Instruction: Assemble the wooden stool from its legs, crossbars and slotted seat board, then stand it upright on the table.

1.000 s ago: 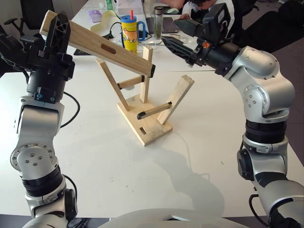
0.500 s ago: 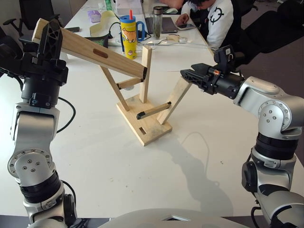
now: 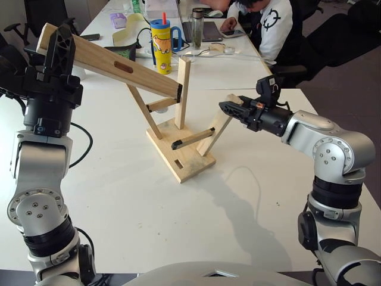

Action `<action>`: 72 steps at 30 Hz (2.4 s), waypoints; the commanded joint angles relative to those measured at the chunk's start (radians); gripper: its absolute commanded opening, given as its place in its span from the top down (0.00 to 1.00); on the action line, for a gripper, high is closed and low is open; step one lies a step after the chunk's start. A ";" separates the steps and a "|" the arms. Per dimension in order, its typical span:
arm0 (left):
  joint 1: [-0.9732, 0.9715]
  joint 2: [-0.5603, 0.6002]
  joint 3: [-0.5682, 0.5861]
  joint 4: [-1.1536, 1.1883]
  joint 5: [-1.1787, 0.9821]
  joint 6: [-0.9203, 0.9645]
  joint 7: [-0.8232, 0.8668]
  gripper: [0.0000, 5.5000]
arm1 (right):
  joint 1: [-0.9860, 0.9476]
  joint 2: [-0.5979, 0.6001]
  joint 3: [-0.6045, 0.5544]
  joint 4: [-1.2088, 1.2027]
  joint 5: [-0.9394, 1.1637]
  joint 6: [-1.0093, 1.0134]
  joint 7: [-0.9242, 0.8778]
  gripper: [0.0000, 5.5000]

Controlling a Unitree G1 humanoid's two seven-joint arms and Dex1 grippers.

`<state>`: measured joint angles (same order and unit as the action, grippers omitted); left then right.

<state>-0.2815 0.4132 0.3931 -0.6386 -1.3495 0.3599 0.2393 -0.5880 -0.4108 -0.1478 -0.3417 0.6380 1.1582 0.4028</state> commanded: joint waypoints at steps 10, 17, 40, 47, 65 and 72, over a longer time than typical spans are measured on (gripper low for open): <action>-0.006 0.019 -0.006 0.024 0.059 0.012 -0.001 0.81 | -0.044 0.113 0.001 0.092 -0.122 -0.075 -0.214 0.81; 0.004 -0.005 -0.043 0.096 0.117 0.054 0.067 0.81 | -0.035 0.180 -0.024 0.134 -0.193 -0.184 -0.337 0.81; -0.076 -0.296 -0.177 0.420 0.572 0.194 0.392 0.81 | 0.100 0.519 0.025 0.073 -0.319 -0.423 -0.576 0.81; 0.029 -0.314 -0.171 0.258 0.620 0.261 0.421 0.81 | 0.138 0.544 0.043 0.062 -0.364 -0.430 -0.619 0.81; -0.132 -0.392 -0.431 0.432 0.937 0.321 0.335 0.81 | 0.108 0.538 0.156 0.084 -0.445 -0.455 -0.575 0.81; -0.059 -0.403 -0.471 0.388 0.994 0.377 0.220 0.81 | 0.102 0.582 0.109 0.100 -0.411 -0.427 -0.600 0.81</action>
<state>-0.4461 0.0155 -0.0591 -0.3065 -0.3513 0.6059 0.4917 -0.4870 0.1407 -0.0091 -0.2689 0.2026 0.6954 -0.1854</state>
